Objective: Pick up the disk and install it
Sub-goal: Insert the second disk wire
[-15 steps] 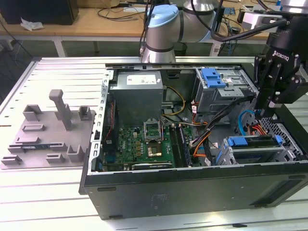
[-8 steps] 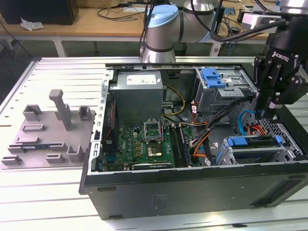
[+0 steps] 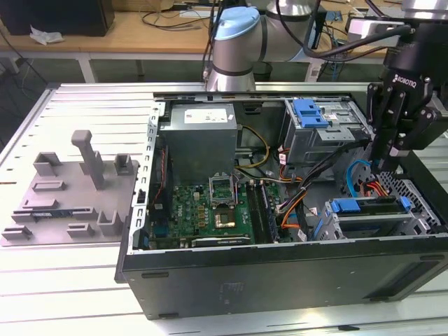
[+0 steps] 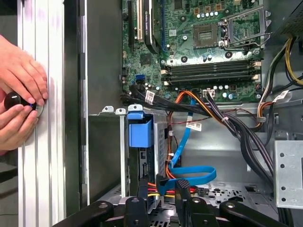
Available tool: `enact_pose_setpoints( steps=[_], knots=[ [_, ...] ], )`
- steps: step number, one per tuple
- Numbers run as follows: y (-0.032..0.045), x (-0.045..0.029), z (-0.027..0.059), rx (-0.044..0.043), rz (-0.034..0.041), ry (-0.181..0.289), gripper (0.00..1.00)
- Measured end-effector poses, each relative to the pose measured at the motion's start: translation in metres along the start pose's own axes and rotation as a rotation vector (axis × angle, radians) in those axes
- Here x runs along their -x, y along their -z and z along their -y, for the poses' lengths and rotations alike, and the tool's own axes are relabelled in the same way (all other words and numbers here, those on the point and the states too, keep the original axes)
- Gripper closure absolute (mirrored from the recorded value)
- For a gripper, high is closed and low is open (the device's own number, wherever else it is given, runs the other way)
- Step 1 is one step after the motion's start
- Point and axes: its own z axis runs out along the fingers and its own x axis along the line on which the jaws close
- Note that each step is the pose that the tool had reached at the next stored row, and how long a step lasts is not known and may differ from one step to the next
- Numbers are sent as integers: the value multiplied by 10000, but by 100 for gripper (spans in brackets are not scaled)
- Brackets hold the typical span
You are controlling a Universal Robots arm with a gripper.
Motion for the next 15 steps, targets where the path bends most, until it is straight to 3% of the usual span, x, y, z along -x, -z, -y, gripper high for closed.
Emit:
enact_pose_setpoints(
  steps=[3, 8, 11, 14, 15],
  knots=[
    [-9, 29, -7, -1, -73, -3, 64],
    [-22, 39, -22, -2, -133, -4, 64],
    [-18, 59, -24, 13, -240, -8, 64],
    [-11, 90, -24, 29, -418, -9, 64],
    [-5, 107, -25, 53, -553, -7, 64]
  ],
)
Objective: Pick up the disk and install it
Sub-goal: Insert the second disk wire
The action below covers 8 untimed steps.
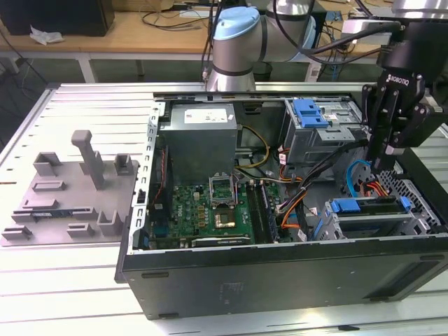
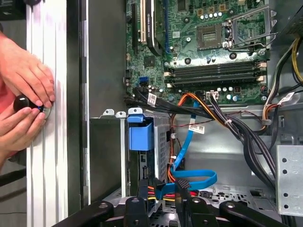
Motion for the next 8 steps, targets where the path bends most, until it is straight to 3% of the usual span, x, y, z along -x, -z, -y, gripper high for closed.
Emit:
enact_pose_setpoints(
  steps=[4, 5, 8],
  knots=[
    [2, 18, -1, 59, -181, 12, 64],
    [0, 21, 5, 121, -210, 33, 64],
    [-6, 25, 23, 230, -210, 45, 64]
  ],
)
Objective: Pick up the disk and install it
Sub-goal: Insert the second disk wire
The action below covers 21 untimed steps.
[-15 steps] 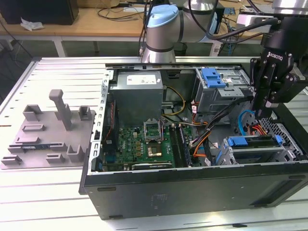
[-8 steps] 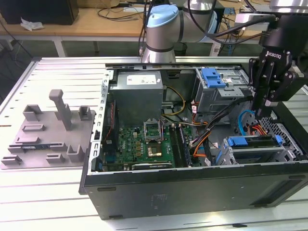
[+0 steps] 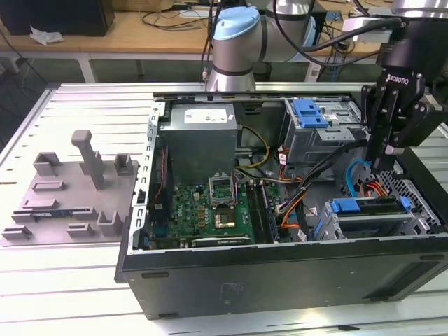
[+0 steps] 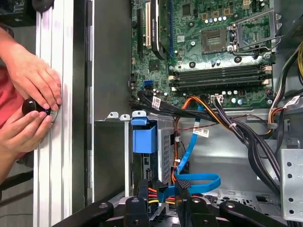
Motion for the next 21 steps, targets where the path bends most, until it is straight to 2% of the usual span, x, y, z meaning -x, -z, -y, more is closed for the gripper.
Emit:
enact_pose_setpoints(
  steps=[5, 12, 21],
  knots=[
    [-6, 12, 10, 82, -31, -94, 64],
    [-15, 25, 38, 201, -147, -416, 64],
    [-28, 31, 58, 276, -229, -620, 64]
  ],
)
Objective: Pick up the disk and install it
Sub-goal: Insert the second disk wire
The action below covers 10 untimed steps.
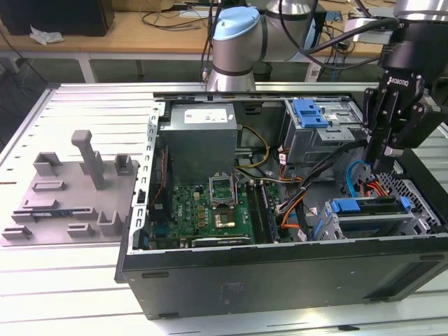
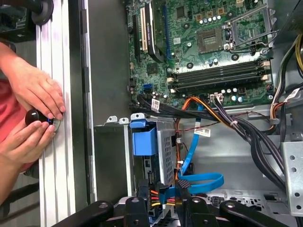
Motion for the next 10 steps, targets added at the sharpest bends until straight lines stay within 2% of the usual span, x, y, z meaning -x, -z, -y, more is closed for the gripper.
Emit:
enact_pose_setpoints(
  steps=[10],
  knots=[
    [-6, 6, 25, 102, -65, -267, 64]
  ],
)
